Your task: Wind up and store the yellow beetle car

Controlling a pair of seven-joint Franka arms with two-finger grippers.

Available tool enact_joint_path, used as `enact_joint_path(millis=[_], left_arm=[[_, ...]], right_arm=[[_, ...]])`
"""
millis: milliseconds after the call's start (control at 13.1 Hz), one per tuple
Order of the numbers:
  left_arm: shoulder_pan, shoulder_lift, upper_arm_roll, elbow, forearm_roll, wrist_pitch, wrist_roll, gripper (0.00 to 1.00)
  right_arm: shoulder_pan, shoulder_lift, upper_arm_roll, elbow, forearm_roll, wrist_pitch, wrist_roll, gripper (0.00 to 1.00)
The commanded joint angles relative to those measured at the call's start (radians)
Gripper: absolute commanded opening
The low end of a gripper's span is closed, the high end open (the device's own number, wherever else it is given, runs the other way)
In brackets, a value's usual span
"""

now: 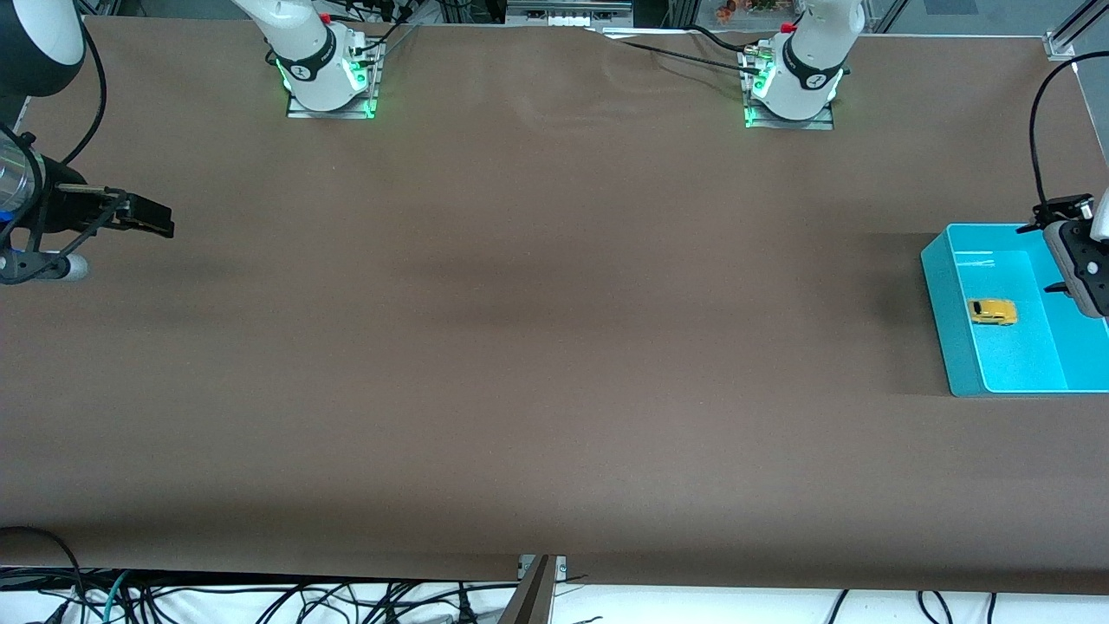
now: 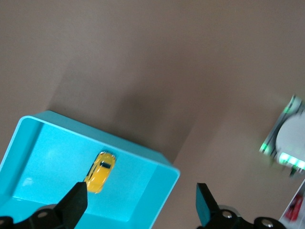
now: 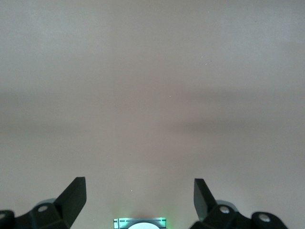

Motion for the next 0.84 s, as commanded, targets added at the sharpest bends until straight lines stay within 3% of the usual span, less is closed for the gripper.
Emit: enact_joint_path(millis=[0, 228, 457, 609, 761], left_arm=[[-0.017, -0.034, -0.028, 0.037, -0.058, -0.037, -0.269, 1.0], [-0.17, -0.138, -0.021, -0.005, -0.064, -0.034, -0.736, 1.0], [-0.336, -0.189, 0.06, -0.023, -0.065, -0.022, -1.056, 1.0], [-0.375, -0.258, 0.09, -0.107, -0.134, 0.06, -1.213, 1.0], [-0.376, -0.314, 0.114, -0.199, -0.17, 0.142, -1.217, 1.0]], right_arm=[[0.0, -0.023, -0.008, -0.024, 0.016, 0.028, -0.015, 1.0], [-0.002, -0.023, -0.008, -0.021, 0.016, 0.047, -0.013, 1.0], [-0.004, -0.02, -0.008, -0.019, 0.014, 0.047, -0.013, 1.0], [-0.004, -0.019, -0.008, -0.018, 0.014, 0.045, -0.015, 1.0], [-0.004, -0.019, -0.008, -0.018, 0.014, 0.045, -0.015, 1.0]])
